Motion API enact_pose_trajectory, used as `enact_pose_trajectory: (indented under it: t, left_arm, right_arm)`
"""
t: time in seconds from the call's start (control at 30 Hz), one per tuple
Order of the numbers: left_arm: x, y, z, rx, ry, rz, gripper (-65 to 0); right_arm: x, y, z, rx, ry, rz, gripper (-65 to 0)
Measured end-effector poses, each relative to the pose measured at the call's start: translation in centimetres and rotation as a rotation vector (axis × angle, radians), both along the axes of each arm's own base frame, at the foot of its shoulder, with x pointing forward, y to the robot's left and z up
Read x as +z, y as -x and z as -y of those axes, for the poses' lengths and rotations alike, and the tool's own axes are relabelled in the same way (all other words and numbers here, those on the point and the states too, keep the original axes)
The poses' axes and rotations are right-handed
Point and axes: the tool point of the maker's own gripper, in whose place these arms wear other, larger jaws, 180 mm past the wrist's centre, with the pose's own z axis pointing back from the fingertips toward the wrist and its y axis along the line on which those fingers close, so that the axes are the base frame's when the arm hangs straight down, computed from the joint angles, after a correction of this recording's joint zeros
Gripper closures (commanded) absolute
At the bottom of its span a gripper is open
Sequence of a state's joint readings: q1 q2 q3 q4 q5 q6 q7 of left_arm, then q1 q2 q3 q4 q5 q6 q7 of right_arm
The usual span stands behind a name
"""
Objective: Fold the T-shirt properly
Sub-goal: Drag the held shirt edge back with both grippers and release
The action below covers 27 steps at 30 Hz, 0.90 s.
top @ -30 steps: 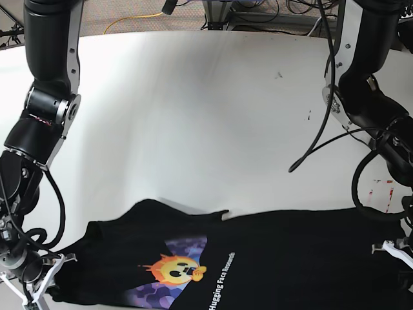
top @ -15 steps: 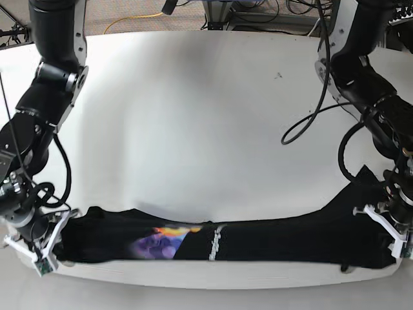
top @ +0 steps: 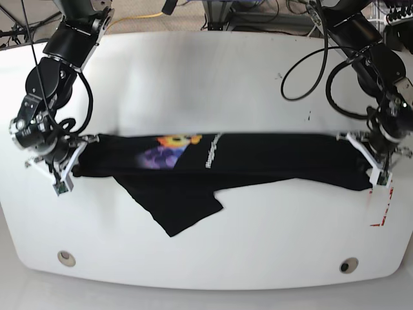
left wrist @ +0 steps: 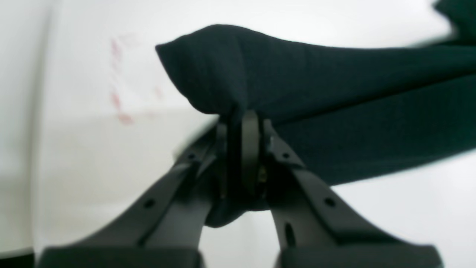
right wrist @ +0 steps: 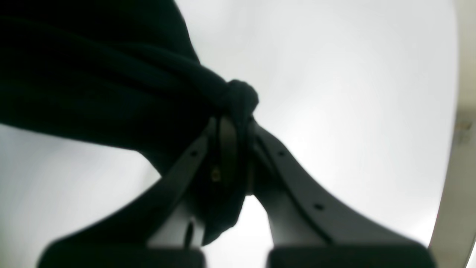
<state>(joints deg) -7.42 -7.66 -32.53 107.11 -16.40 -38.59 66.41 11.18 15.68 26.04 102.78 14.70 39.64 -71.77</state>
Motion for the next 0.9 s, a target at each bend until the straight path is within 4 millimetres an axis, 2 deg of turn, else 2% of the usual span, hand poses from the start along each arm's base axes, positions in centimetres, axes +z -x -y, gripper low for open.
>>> enact_pose_trajectory:
  t: [0.2,0.27,0.37,0.5,0.6,0.77,0.87,0.9]
  left_arm:
    - [-3.7,3.9,-0.4,0.001,0.005,-0.109,0.0]
    - [-5.1,6.1,-1.2,0.022,-0.001,-0.16,0.0]
    - [-6.3,8.0,-1.9,0.053,0.006,-0.203,0.0]
    - [-6.9,9.3,-2.5,0.074,0.01,-0.223,-0.4]
    - [-7.5,10.7,-3.1,0.092,0.007,-0.248,-7.8]
    - [-8.6,12.5,-3.6,0.103,-0.01,-0.309,-28.9]
    - [-9.0,13.3,-3.7,0.103,-0.015,-0.331,-36.1]
    - [-9.2,13.8,-3.7,0.103,-0.018,-0.343,-36.7]
  right_arm:
    - [-4.2,3.6,-0.6,0.002,-0.02,-0.106,0.0]
    - [-5.5,5.1,-1.0,0.011,-0.034,-0.141,0.0]
    - [-6.8,6.7,-1.0,0.011,-0.036,-0.183,0.0]
    - [-8.0,8.4,-1.3,0.017,-0.05,-0.222,-3.5]
    - [-8.2,9.7,-2.0,0.029,-0.099,-0.219,-12.0]
    - [-8.7,11.7,-2.1,0.017,-0.129,-0.247,-28.5]
    - [-8.4,12.2,-2.9,0.038,-0.16,-0.235,-29.8]
    - [-8.4,12.4,-3.1,0.043,-0.172,-0.236,-29.8]
